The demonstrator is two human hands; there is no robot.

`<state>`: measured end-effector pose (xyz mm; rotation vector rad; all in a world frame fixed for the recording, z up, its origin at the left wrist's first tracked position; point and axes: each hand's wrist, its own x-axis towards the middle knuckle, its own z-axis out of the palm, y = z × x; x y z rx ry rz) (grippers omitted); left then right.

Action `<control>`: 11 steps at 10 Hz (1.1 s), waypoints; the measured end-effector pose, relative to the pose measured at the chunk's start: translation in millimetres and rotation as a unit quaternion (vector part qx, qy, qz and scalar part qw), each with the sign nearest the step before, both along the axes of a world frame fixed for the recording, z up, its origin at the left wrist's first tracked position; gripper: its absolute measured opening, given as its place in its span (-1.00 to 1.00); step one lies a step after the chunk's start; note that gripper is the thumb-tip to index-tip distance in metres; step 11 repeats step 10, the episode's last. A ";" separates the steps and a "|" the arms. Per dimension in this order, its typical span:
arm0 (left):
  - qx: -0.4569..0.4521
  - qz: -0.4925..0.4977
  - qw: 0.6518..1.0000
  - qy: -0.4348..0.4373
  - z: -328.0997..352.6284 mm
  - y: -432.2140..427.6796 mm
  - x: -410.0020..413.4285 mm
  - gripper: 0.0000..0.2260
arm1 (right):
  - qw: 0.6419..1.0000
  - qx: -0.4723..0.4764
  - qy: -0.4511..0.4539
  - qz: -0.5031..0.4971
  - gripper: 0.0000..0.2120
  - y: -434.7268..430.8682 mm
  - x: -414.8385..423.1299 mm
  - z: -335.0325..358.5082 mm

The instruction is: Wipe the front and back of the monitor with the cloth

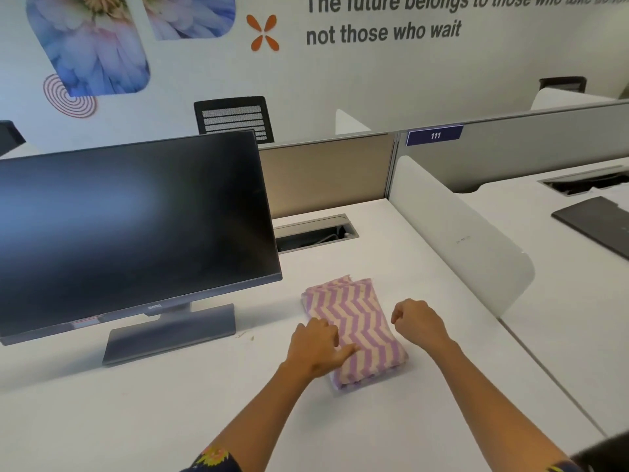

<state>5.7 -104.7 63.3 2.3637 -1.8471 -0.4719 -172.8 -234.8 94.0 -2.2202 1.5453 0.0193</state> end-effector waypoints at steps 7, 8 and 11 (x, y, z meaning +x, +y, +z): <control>0.157 -0.027 0.986 -0.042 -41.8 -31.7 24.7 -0.02 | 0.975 -0.096 0.091 0.180 -0.32 12.9 54.2 -114.8; 0.115 -0.032 0.992 -0.032 -32.1 -19.3 29.2 -0.15 | 0.976 -0.124 0.053 0.168 -0.27 17.0 57.4 -103.4; 0.083 0.009 0.993 -0.077 -19.6 23.8 45.7 -0.23 | 0.983 -0.156 0.003 0.094 -0.64 40.2 91.3 -90.4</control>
